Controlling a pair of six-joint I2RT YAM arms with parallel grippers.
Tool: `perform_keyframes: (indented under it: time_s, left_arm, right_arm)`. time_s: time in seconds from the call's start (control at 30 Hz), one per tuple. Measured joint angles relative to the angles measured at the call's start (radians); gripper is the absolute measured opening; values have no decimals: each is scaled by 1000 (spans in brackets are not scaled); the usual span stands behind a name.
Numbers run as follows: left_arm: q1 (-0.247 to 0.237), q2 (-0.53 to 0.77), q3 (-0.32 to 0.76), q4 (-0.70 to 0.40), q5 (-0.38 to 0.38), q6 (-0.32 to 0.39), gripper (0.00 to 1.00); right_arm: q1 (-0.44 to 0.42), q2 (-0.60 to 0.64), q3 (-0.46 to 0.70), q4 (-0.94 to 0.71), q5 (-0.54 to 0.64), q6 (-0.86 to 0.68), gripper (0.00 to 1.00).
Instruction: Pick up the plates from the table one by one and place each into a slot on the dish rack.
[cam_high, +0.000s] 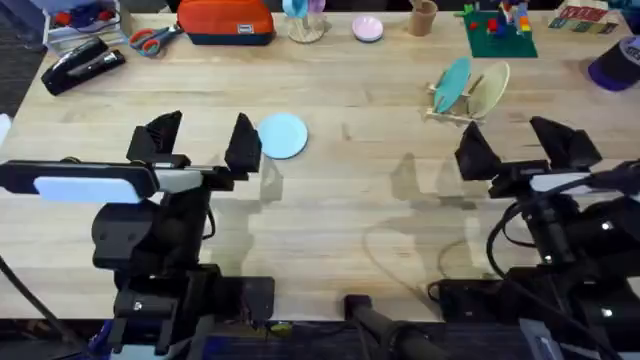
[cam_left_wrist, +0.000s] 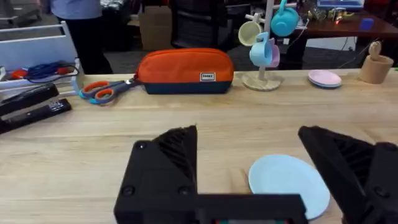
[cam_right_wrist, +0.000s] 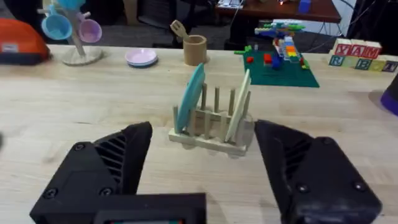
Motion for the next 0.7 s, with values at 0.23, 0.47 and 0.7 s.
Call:
perform_keyframes:
  time_s: [0.23, 0.47, 0.7]
  left_arm:
    - [0, 0, 91, -146, 0, 0, 993]
    - [0, 0, 332, -400, -1, 22, 994]
    - [0, 45, 539, -589, -5, 38, 994]
  right_arm:
    - [0, 0, 27, -41, -8, -53, 994]
    - [0, 1, 157, -191, -46, -66, 994]
    - [0, 2, 332, -388, -61, -82, 992]
